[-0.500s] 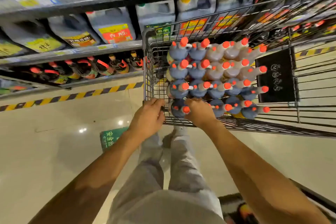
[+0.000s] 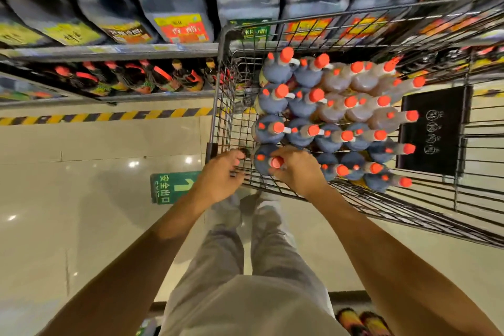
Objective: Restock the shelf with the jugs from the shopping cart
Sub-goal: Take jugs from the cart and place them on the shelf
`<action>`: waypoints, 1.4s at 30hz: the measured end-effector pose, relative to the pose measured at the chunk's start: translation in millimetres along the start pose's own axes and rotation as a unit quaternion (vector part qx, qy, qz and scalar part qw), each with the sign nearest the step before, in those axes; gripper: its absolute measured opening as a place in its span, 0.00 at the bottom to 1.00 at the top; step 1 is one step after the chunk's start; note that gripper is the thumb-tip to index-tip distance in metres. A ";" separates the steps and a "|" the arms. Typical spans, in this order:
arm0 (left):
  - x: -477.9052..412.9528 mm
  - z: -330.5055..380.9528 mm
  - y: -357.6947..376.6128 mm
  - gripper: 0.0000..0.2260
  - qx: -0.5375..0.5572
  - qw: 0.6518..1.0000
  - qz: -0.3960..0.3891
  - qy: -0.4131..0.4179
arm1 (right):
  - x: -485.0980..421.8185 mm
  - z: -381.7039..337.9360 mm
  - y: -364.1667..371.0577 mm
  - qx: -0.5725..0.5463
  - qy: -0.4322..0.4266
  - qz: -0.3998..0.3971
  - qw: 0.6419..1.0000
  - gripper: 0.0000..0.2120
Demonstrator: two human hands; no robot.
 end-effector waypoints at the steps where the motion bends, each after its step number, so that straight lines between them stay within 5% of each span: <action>1: -0.4 0.3 0.3 0.20 0.010 1.000 -0.008 -0.007 | 4.3 1.1 -10.8 -0.033 -0.015 0.017 0.999 0.06; 7: -5.7 15.5 -6.1 0.38 0.145 0.984 -0.092 -0.046 | 3.1 14.9 -95.2 -0.200 0.003 0.056 0.978 0.09; 12: -14.3 39.5 -10.6 0.40 0.285 0.945 -0.155 -0.035 | -16.7 14.0 -146.0 -0.260 -0.017 0.064 0.963 0.10; 22: -27.7 43.9 -15.2 0.32 0.301 0.953 -0.034 -0.024 | -30.4 12.0 -130.1 -0.447 0.070 0.055 0.890 0.10; 28: -26.8 19.3 -10.7 0.33 0.410 0.909 0.001 -0.078 | 13.2 63.4 -34.1 -0.207 0.116 -0.093 0.967 0.22; 32: -31.8 10.5 -8.3 0.31 0.437 0.896 -0.003 -0.080 | 16.2 77.0 12.0 0.000 0.069 -0.138 0.988 0.23; 37: -36.2 4.2 -5.9 0.32 0.458 0.885 -0.007 -0.080 | -3.1 56.7 23.4 -0.029 0.038 -0.059 0.997 0.18; 42: -35.8 -7.6 -5.5 0.25 0.476 0.876 0.003 -0.078 | -18.7 49.7 49.8 -0.099 -0.034 -0.087 0.991 0.22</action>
Point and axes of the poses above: each hand's wrist, its own x-axis away from the middle knuckle, its own y-axis out of the palm, z = x × y, the point moved 2 cm from there along -x, towards the middle knuckle, and after that the axes turned 15 degrees about x, right-handed, at the moved point
